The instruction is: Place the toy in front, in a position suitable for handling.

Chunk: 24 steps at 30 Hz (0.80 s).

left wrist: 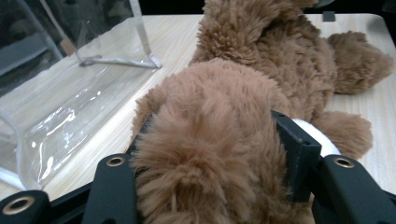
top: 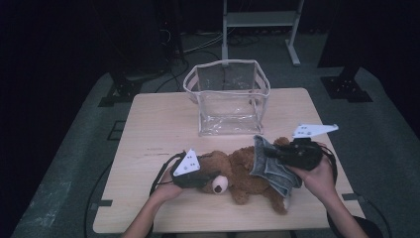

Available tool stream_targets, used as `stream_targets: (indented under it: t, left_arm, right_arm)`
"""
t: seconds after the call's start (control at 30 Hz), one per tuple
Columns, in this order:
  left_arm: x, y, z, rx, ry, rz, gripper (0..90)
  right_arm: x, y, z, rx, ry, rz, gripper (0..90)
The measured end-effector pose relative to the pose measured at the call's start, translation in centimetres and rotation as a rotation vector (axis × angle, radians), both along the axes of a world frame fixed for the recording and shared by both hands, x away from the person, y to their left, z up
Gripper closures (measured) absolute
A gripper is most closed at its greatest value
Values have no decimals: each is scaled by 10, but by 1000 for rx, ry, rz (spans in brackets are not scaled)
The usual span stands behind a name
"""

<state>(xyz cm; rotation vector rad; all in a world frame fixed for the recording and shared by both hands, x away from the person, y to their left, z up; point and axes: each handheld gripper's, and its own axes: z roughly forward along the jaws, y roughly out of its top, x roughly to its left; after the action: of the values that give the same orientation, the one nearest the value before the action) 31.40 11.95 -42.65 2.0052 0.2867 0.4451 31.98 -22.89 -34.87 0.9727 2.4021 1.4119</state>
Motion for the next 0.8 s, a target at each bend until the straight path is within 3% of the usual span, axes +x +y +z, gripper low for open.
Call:
stream_targets:
  t: [0.13,0.2,0.33,0.4,0.43,0.53,0.6,0.73,0.8]
  left_arm:
    - [-1,2,-1,-8,-9,-13,437]
    - [-1,2,-1,-18,-3,-7,406]
    - [4,-2,6,-16,78,14,196]
    - [6,-6,6,-12,120,9,134]
    - [6,-8,6,-3,111,6,136]
    - [2,-7,5,15,60,3,335]
    - [-1,-7,5,19,42,7,412]
    - [0,-6,4,12,35,2,443]
    - [0,-6,4,11,36,4,443]
  right_arm:
    - [18,17,-17,-93,55,16,776]
    - [20,22,-28,-111,88,41,779]
    - [7,21,-34,-110,93,59,786]
    - [-3,22,-36,-122,77,60,786]
    - [-7,22,-36,-128,61,65,786]
    - [-17,21,-37,-148,2,47,786]
    - [-20,16,-37,-142,-27,21,783]
    - [-17,-7,-37,-120,-55,-69,782]
    - [-14,-21,-40,-116,-39,-105,782]
